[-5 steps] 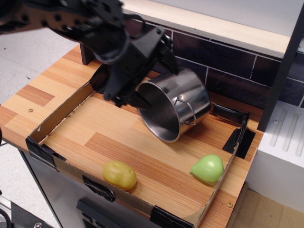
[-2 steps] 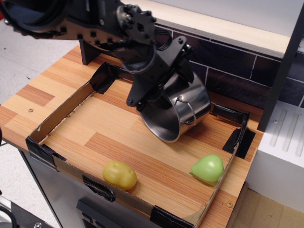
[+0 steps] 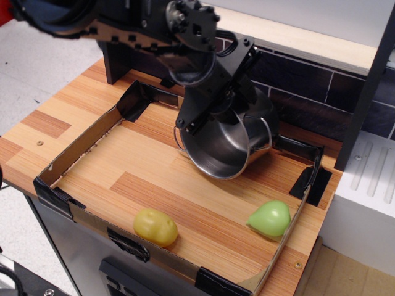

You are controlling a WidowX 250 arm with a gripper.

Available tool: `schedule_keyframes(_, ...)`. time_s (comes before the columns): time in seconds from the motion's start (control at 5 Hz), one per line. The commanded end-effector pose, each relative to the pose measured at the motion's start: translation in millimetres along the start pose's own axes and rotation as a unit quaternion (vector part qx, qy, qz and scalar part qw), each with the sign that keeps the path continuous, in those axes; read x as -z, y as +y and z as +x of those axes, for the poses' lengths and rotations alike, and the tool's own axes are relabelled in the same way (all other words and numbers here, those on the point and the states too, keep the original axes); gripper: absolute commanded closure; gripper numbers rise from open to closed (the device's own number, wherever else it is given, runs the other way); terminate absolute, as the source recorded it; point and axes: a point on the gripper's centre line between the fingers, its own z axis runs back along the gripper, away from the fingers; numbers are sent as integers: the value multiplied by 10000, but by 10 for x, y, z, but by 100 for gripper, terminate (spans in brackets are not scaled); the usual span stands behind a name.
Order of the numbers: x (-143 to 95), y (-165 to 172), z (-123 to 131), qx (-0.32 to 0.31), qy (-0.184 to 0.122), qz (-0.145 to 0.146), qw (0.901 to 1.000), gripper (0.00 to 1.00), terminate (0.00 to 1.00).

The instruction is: Upright metal pot

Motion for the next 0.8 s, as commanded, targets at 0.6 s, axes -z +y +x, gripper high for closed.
schedule_keyframes(0.6,-269,92,452,-759,-1096,1957,9715,100,0)
